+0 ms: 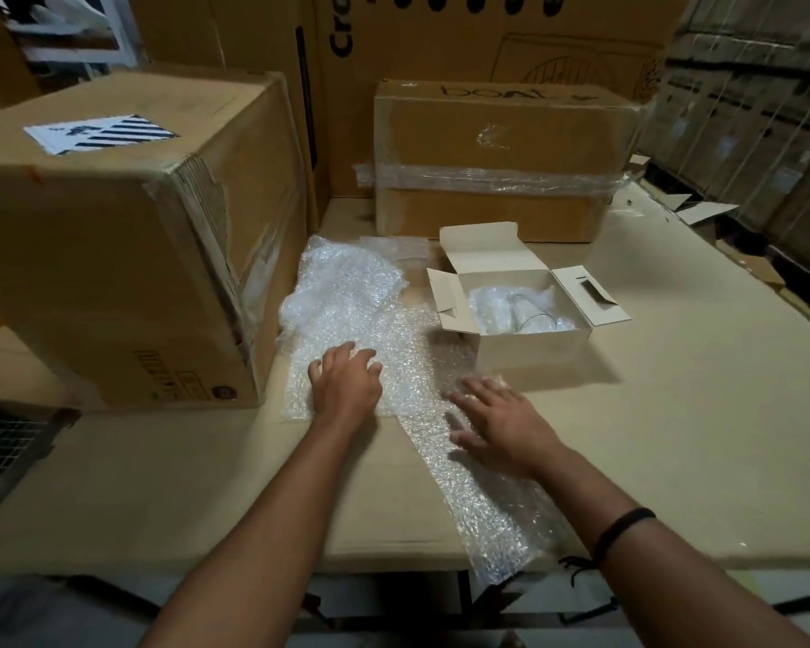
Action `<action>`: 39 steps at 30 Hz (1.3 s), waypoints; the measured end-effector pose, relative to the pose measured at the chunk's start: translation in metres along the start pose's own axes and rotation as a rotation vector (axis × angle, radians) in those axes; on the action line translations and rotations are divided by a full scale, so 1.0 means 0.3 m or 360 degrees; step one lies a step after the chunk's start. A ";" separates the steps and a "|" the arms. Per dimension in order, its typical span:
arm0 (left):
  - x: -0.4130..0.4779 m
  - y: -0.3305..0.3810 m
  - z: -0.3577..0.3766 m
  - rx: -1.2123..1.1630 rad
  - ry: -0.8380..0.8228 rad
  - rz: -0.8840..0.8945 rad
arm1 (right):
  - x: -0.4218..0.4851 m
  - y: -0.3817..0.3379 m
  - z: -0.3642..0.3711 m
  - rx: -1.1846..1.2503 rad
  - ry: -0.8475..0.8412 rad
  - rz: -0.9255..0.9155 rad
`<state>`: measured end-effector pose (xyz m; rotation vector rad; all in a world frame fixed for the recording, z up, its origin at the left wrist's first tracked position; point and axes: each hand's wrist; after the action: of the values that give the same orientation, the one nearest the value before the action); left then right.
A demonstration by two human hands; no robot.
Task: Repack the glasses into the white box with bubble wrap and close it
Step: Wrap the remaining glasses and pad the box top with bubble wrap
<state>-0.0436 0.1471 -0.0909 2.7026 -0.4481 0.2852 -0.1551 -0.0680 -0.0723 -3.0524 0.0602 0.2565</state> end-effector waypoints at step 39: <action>-0.141 0.007 -0.075 -0.0163 0.0205 0.0437 | 0.389 -0.170 -0.059 0.0919 -0.0059 0.0165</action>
<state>-0.0867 0.1658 -0.0807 2.5031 -0.7739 0.4947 -0.0348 -0.0224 -0.0706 -2.4725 0.2446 0.2493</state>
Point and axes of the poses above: each hand's wrist, its own x-axis towards the middle knuckle, its own z-axis out of the palm, y = z × x, and after that the axes turned 12 degrees about z, right-handed
